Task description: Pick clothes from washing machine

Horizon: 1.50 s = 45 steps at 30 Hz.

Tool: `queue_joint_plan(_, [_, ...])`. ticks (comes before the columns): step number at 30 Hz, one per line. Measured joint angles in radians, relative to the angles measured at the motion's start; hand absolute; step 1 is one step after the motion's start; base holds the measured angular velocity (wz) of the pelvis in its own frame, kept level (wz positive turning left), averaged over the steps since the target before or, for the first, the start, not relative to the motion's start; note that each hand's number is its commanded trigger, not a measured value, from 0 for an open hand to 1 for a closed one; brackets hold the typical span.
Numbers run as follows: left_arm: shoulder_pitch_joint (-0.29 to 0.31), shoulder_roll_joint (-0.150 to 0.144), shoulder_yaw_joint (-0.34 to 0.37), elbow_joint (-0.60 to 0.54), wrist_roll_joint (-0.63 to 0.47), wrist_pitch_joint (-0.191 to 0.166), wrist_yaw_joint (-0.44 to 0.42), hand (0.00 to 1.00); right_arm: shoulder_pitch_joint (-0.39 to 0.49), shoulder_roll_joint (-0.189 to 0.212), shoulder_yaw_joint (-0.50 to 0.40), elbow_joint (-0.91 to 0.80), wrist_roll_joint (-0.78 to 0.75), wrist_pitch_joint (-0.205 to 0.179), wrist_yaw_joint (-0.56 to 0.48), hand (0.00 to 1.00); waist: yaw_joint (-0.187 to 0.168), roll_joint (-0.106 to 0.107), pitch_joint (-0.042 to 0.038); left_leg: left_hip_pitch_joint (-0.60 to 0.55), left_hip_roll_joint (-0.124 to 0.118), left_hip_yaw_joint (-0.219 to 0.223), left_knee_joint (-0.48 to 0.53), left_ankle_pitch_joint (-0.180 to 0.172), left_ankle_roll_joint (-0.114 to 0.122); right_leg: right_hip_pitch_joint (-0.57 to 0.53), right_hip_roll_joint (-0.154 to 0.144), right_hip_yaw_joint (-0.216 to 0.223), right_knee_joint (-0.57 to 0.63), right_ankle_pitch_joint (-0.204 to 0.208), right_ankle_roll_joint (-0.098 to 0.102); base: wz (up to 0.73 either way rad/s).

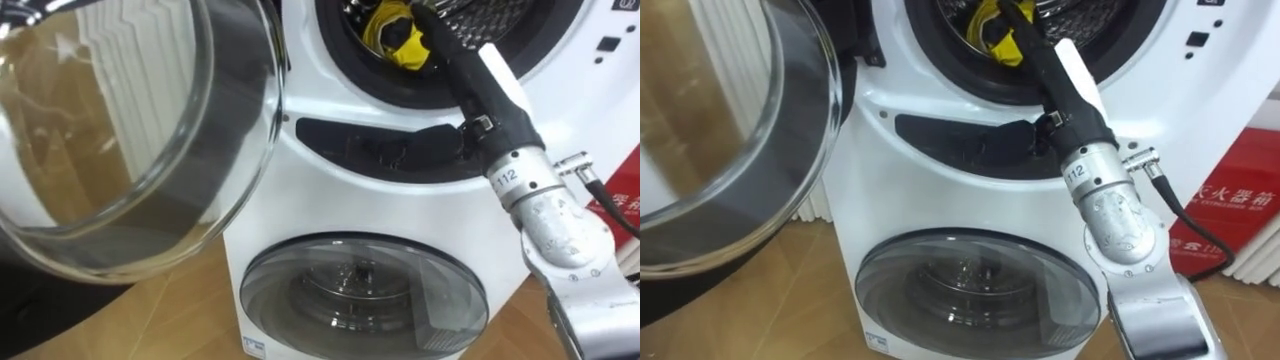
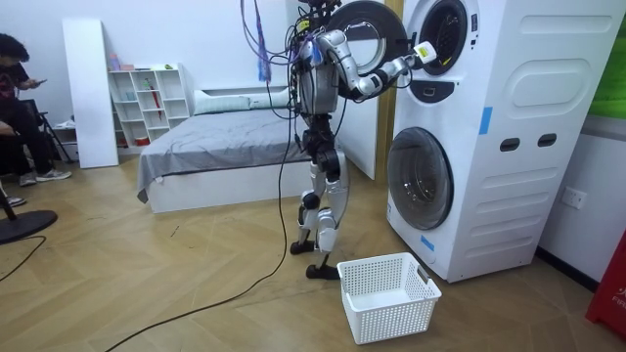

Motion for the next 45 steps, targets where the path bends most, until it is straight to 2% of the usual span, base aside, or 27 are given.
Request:
queue_joint_plan(5, [0.008,-0.001,0.000,0.007,0.001,0.021,0.017,0.00,0.000,0.002,-0.003,0.043,0.007,0.000,-0.026,0.00,-0.001,0.001,0.0007,0.002,0.000,-0.002,0.008,0.000,0.000,0.014,0.002,-0.010,0.001,0.000,0.000,0.06])
queue_joint_plan(8, [0.026,0.001,0.001,0.027,0.000,0.021,0.017,0.00,0.000,0.002,-0.019,0.055,0.010,-0.003,-0.044,0.00,-0.007,0.004,0.0033,-0.020,0.003,-0.013,0.063,-0.015,0.008,0.013,0.003,-0.013,0.012,-0.004,-0.004,0.07])
queue_joint_plan(10, [0.031,0.002,0.002,0.063,0.004,0.035,0.017,0.00,0.001,0.002,-0.037,0.083,0.009,-0.017,-0.047,0.00,-0.002,0.007,0.0065,-0.079,0.012,-0.009,0.221,-0.060,0.004,-0.002,0.003,0.003,0.069,-0.037,-0.009,-0.13])
queue_joint_plan(12, [0.049,0.005,0.003,0.085,0.010,0.043,0.017,0.00,0.005,0.002,-0.044,0.124,0.006,-0.031,-0.061,0.00,0.011,0.013,0.0117,-0.115,0.023,-0.008,0.351,-0.082,0.003,-0.014,-0.002,0.027,0.125,-0.075,-0.016,-0.28])
queue_joint_plan(15, [0.078,0.007,0.004,0.093,0.010,0.049,0.009,0.00,0.014,0.001,-0.044,0.150,0.004,-0.071,-0.090,0.00,0.009,0.026,0.0145,-0.197,0.050,-0.012,0.545,-0.080,0.006,-0.007,0.004,0.031,0.179,-0.119,-0.034,-0.05])
queue_joint_plan(17, [0.088,0.008,0.004,0.087,0.011,0.050,0.000,0.00,0.014,-0.008,-0.048,0.153,0.024,-0.072,-0.115,0.00,-0.007,0.016,0.0099,-0.235,0.045,-0.012,0.538,-0.086,0.004,-0.005,0.003,0.031,0.195,-0.136,-0.040,0.32])
queue_joint_plan(18, [0.091,0.006,0.003,0.074,0.014,0.052,-0.009,0.00,0.014,-0.012,-0.060,0.161,0.044,-0.074,-0.124,0.00,-0.019,0.013,0.0118,-0.281,0.031,-0.010,0.502,-0.085,0.004,-0.004,0.003,0.048,0.194,-0.147,-0.028,0.31])
queue_joint_plan(19, [0.090,0.002,0.004,0.059,0.018,0.057,-0.013,0.00,0.014,-0.011,-0.078,0.162,0.047,-0.074,-0.124,0.00,-0.020,0.003,0.0068,-0.323,0.006,-0.010,0.442,-0.078,0.007,-0.002,0.001,0.073,0.190,-0.150,-0.024,0.15])
queue_joint_plan(20, [0.091,0.001,0.004,0.053,0.021,0.057,-0.014,0.00,0.013,-0.011,-0.085,0.160,0.051,-0.074,-0.125,0.00,-0.014,0.004,0.0058,-0.336,-0.001,-0.006,0.385,-0.065,0.008,-0.001,-0.001,0.084,0.188,-0.151,-0.022,-0.20])
queue_joint_plan(22, [0.094,0.007,0.010,0.051,0.041,0.057,-0.014,0.00,0.013,-0.011,-0.091,0.156,0.090,-0.078,-0.150,0.00,-0.001,0.006,-0.0004,-0.349,-0.004,0.003,0.197,0.072,0.017,0.014,-0.009,0.109,0.185,-0.164,-0.006,-0.44])
queue_joint_plan(23, [0.097,0.009,0.014,0.051,0.042,0.056,-0.014,0.00,0.013,-0.011,-0.090,0.152,0.097,-0.079,-0.157,0.00,-0.004,0.012,-0.0057,-0.347,-0.005,0.003,0.174,0.106,0.017,0.014,-0.011,0.117,0.185,-0.168,-0.002,-0.32])
queue_joint_plan(24, [0.099,0.015,0.022,0.048,0.042,0.056,-0.014,0.00,0.012,-0.014,-0.094,0.141,0.108,-0.081,-0.177,0.00,-0.021,0.005,-0.0233,-0.339,-0.019,0.007,0.140,0.157,0.036,0.016,-0.018,0.130,0.185,-0.173,0.010,-0.10])
queue_joint_plan(26, [0.099,0.023,0.024,0.030,0.040,0.053,-0.014,0.00,0.012,-0.025,-0.097,0.127,0.110,-0.097,-0.187,0.00,-0.054,-0.005,-0.0216,-0.310,-0.035,0.026,0.122,0.182,0.067,0.034,-0.034,0.135,0.159,-0.165,0.024,-0.16])
queue_joint_plan(29, [0.092,0.024,0.024,0.023,0.038,0.037,-0.020,0.00,0.050,-0.039,-0.107,0.065,0.133,-0.109,-0.186,0.00,-0.075,-0.009,-0.0196,-0.269,-0.076,0.063,0.131,0.140,0.084,0.088,-0.080,0.139,0.117,-0.169,0.053,-0.22])
queue_joint_plan(31, [0.077,0.023,0.021,-0.012,0.038,0.026,-0.027,0.00,0.080,-0.042,-0.130,0.024,0.139,-0.121,-0.194,0.00,-0.091,-0.016,-0.0169,-0.242,-0.122,0.075,0.138,0.108,0.109,0.113,-0.130,0.139,0.136,-0.196,0.084,0.02])
queue_joint_plan(32, [0.074,0.024,0.019,-0.018,0.037,0.022,-0.027,0.00,0.081,-0.046,-0.132,0.019,0.142,-0.126,-0.199,0.00,-0.094,-0.016,-0.0166,-0.239,-0.133,0.077,0.147,0.095,0.117,0.114,-0.143,0.140,0.159,-0.206,0.090,-0.04])
queue_joint_plan(33, [0.063,0.024,0.017,-0.020,0.020,0.017,-0.027,0.00,0.082,-0.052,-0.136,0.007,0.147,-0.134,-0.210,0.00,-0.096,-0.014,-0.0107,-0.231,-0.150,0.090,0.157,0.075,0.133,0.103,-0.168,0.138,0.227,-0.227,0.112,-0.10])
queue_joint_plan(34, [0.054,0.025,0.016,-0.021,-0.001,0.013,-0.027,0.00,0.085,-0.054,-0.141,0.000,0.147,-0.137,-0.214,0.00,-0.102,-0.016,0.0037,-0.219,-0.169,0.097,0.166,0.063,0.143,0.065,-0.197,0.129,0.341,-0.229,0.118,-0.07])
queue_joint_plan(36, [0.041,0.031,0.018,-0.023,-0.001,0.002,-0.026,0.00,0.088,-0.055,-0.165,0.002,0.127,-0.135,-0.223,0.00,-0.112,-0.014,0.0070,-0.202,-0.189,0.095,0.175,0.038,0.166,0.005,-0.237,0.139,0.514,-0.206,0.127,0.15])
queue_joint_plan(38, [0.032,0.037,0.017,-0.028,-0.004,-0.002,-0.025,0.00,0.097,-0.056,-0.182,0.017,0.127,-0.134,-0.232,0.00,-0.121,-0.012,0.0098,-0.187,-0.206,0.084,0.181,0.025,0.185,-0.044,-0.262,0.147,0.630,-0.145,0.128,0.16])
queue_joint_plan(39, [0.031,0.039,0.017,-0.034,-0.005,-0.004,-0.025,0.00,0.099,-0.056,-0.199,0.031,0.127,-0.133,-0.240,0.00,-0.121,-0.006,0.0118,-0.178,-0.208,0.077,0.183,0.018,0.195,-0.076,-0.263,0.157,0.677,-0.099,0.125,-0.08])
queue_joint_plan(40, [0.030,0.040,0.017,-0.035,-0.004,-0.004,-0.025,0.00,0.100,-0.053,-0.209,0.032,0.119,-0.116,-0.245,0.00,-0.123,0.015,0.0124,-0.172,-0.210,0.038,0.189,0.013,0.205,-0.100,-0.251,0.163,0.705,-0.059,0.110,-0.20])
queue_joint_plan(41, [0.031,0.040,0.019,-0.035,-0.005,-0.004,-0.025,0.00,0.100,-0.052,-0.215,0.032,0.115,-0.108,-0.246,0.00,-0.121,0.020,0.0126,-0.172,-0.212,0.014,0.188,0.012,0.210,-0.116,-0.237,0.166,0.710,-0.062,0.113,-0.43])
queue_joint_plan(42, [0.035,0.045,0.025,-0.035,-0.003,-0.003,-0.025,0.00,0.100,-0.047,-0.207,0.032,0.103,-0.096,-0.242,0.00,-0.118,0.036,0.0198,-0.172,-0.212,-0.040,0.184,0.015,0.218,-0.140,-0.189,0.160,0.690,-0.102,0.108,-0.56])
queue_joint_plan(43, [0.041,0.052,0.038,-0.034,0.004,-0.002,-0.025,0.00,0.100,-0.035,-0.192,0.032,0.092,-0.084,-0.239,0.00,-0.128,0.040,0.0205,-0.171,-0.208,-0.087,0.179,0.020,0.220,-0.146,-0.138,0.150,0.620,-0.131,0.100,-0.51])
queue_joint_plan(44, [0.043,0.054,0.042,-0.033,0.006,-0.001,-0.025,0.00,0.100,-0.028,-0.188,0.032,0.082,-0.077,-0.236,0.00,-0.132,0.043,0.0224,-0.170,-0.208,-0.112,0.178,0.024,0.220,-0.144,-0.112,0.141,0.568,-0.139,0.097,-0.41])
queue_joint_plan(45, [0.047,0.058,0.042,-0.029,0.013,-0.002,-0.025,0.00,0.100,-0.018,-0.181,0.033,0.077,-0.067,-0.231,0.00,-0.134,0.039,0.0208,-0.168,-0.208,-0.150,0.176,0.035,0.224,-0.138,-0.064,0.140,0.451,-0.140,0.093,-0.28])
